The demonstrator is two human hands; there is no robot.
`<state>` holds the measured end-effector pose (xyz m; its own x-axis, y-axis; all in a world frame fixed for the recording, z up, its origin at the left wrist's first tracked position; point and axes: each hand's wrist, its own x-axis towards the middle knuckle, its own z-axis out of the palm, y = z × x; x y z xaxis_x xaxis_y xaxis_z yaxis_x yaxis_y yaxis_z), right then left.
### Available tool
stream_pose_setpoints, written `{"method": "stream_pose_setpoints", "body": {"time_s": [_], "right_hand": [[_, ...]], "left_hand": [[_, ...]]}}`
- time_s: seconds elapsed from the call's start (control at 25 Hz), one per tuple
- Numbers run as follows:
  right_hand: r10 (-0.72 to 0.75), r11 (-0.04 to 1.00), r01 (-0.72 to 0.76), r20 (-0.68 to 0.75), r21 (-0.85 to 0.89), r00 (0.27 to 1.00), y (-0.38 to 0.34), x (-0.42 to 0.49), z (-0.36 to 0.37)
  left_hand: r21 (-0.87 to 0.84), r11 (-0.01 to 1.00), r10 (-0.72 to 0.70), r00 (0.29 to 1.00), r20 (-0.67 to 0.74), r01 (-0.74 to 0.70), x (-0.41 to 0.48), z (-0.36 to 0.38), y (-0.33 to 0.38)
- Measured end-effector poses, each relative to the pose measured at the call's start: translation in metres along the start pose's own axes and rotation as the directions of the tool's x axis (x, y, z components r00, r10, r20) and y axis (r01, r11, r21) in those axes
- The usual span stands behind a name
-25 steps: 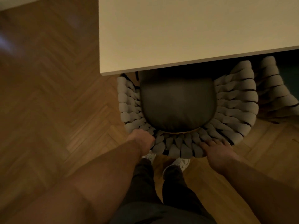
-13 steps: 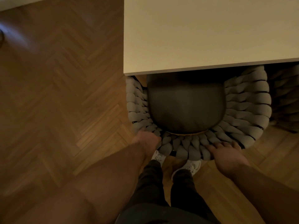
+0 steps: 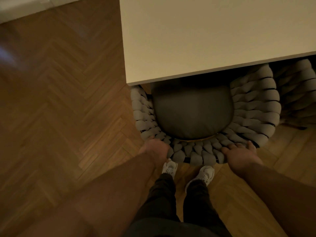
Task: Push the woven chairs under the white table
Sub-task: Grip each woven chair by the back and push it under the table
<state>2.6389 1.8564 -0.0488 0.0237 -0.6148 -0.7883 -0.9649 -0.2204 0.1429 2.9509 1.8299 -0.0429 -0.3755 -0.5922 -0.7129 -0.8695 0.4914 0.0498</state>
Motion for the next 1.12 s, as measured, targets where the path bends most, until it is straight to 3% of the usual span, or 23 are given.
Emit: {"method": "stream_pose_setpoints", "body": {"time_s": [0.2, 0.36, 0.6, 0.8, 0.96, 1.12], "right_hand": [[0.006, 1.000, -0.006, -0.010, -0.018, 1.000, 0.009, 0.005, -0.007], [0.098, 0.995, -0.096, -0.081, 0.018, 0.992, -0.001, -0.006, -0.002], [0.150, 0.925, -0.097, -0.120, 0.367, 0.981, -0.017, -0.047, 0.001], [0.292, 0.742, -0.142, -0.124, 0.655, 0.948, -0.008, -0.099, -0.006], [0.447, 0.577, -0.139, -0.169, 0.805, 0.878, 0.012, -0.145, 0.003], [0.591, 0.427, -0.140, -0.159, 0.893, 0.791, 0.061, -0.184, 0.026]], "left_hand": [[-0.013, 1.000, 0.018, 0.999, 0.027, -0.018, 0.009, -0.010, 0.000], [-0.010, 0.999, 0.039, 0.998, 0.039, -0.038, 0.011, -0.015, 0.001], [-0.113, 0.993, 0.042, 0.994, 0.101, -0.030, 0.003, -0.029, -0.003], [-0.153, 0.988, 0.038, 0.996, 0.077, -0.026, -0.010, -0.065, 0.019], [-0.264, 0.961, 0.074, 0.997, -0.038, -0.081, -0.011, -0.099, 0.057], [-0.214, 0.963, 0.136, 0.981, -0.138, -0.164, -0.012, -0.134, 0.108]]}}
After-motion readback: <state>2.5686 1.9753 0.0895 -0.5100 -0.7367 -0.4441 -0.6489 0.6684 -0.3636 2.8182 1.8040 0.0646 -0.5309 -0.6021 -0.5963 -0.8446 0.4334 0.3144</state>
